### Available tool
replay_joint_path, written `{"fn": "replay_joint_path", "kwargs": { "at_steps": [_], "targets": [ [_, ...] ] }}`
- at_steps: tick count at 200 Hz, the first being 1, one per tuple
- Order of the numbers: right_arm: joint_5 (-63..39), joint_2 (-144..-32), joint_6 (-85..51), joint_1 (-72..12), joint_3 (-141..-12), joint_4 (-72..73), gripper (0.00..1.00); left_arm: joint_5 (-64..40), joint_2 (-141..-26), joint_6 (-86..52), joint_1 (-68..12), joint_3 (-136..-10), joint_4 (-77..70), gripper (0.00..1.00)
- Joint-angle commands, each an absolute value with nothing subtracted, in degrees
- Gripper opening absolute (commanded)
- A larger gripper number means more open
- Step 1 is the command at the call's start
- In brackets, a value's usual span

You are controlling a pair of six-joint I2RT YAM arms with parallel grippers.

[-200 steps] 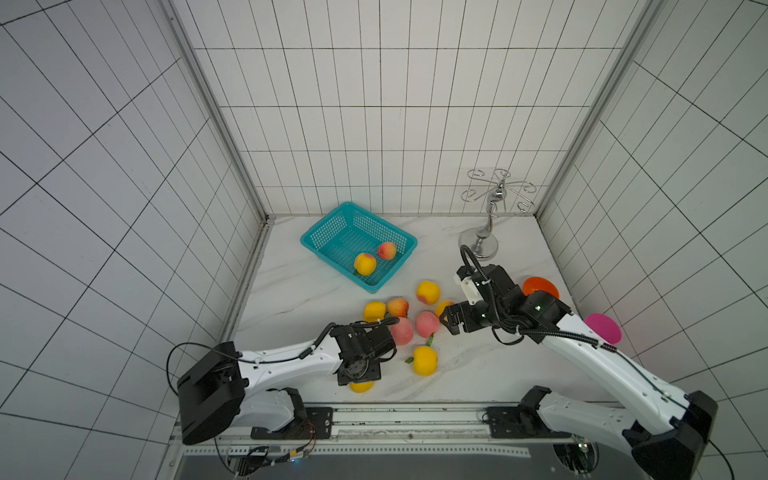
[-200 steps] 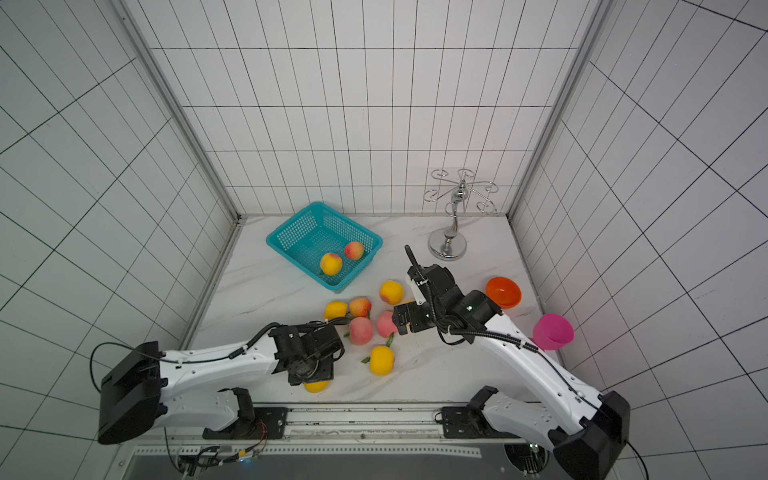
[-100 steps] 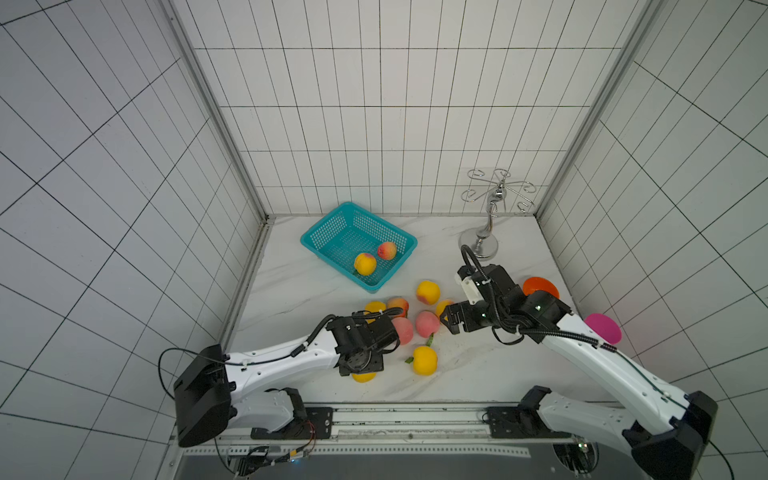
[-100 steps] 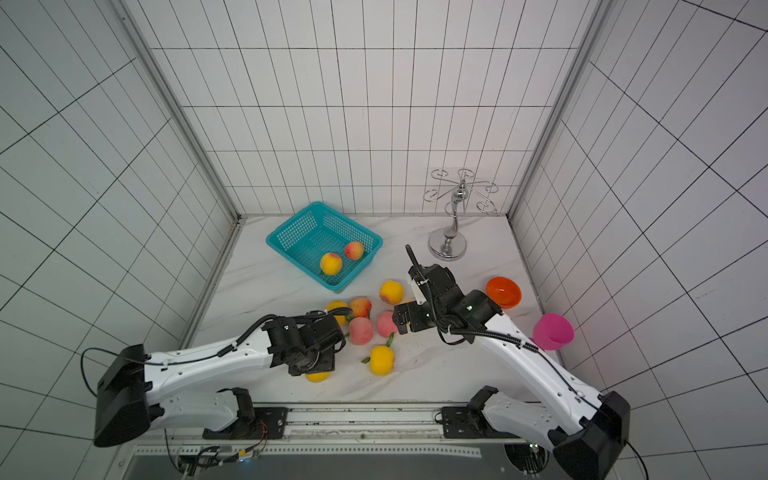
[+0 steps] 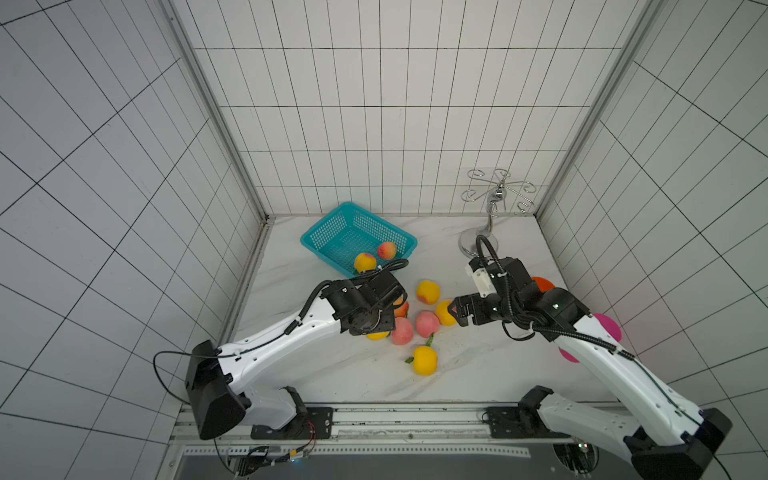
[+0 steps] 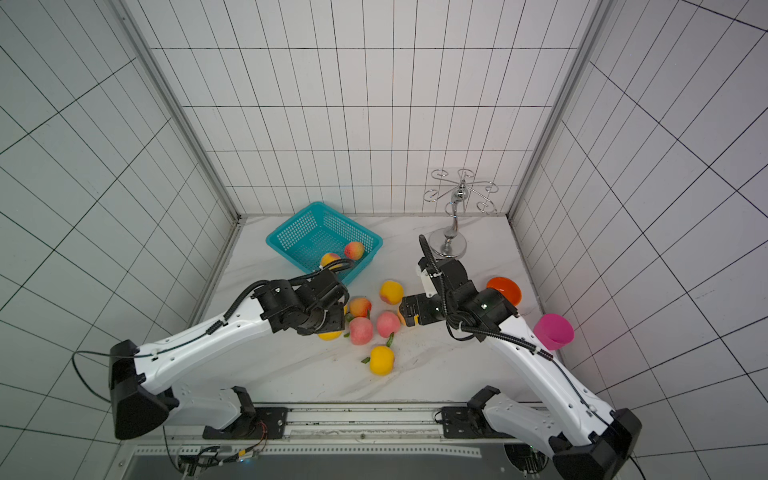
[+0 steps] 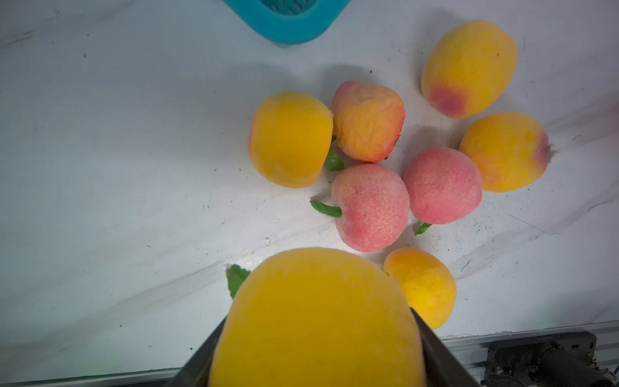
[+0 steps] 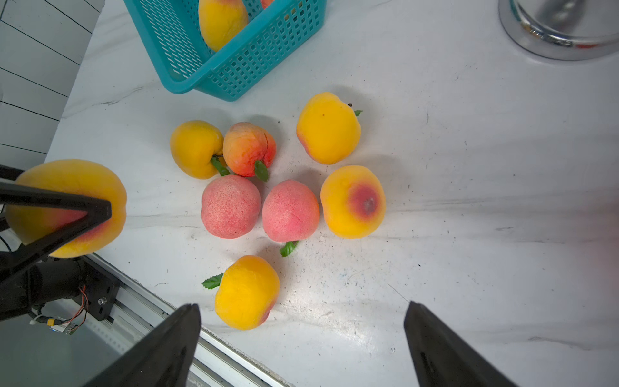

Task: Put the peaches into the basket
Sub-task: Pick up the peach from the center of the board.

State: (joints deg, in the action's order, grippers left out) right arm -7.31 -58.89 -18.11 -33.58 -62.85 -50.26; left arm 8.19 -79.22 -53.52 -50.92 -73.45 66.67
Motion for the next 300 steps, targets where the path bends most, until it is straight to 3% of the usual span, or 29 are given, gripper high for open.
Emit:
{"fn": "replay_joint_path", "kwargs": {
  "at_steps": [1,138,300],
  "targets": [
    [-8.65,-57.24,-17.29,-32.43,-65.56,-52.8,0.99,9.56,-81.63,-48.72,-48.56,-77.88,68.31,0.58],
    [-7.82,-65.14,-16.28,-28.26,-71.67,-53.43,0.99,-0.31,-99.07,-30.1,-25.37,-97.88,65.25,0.58],
    [-11.98,-78.84,-10.83,-25.09,-81.0,-54.51,0.99,1.29,-126.21,-27.57,-13.8,-119.46,54.75,0.58]
  ]
}}
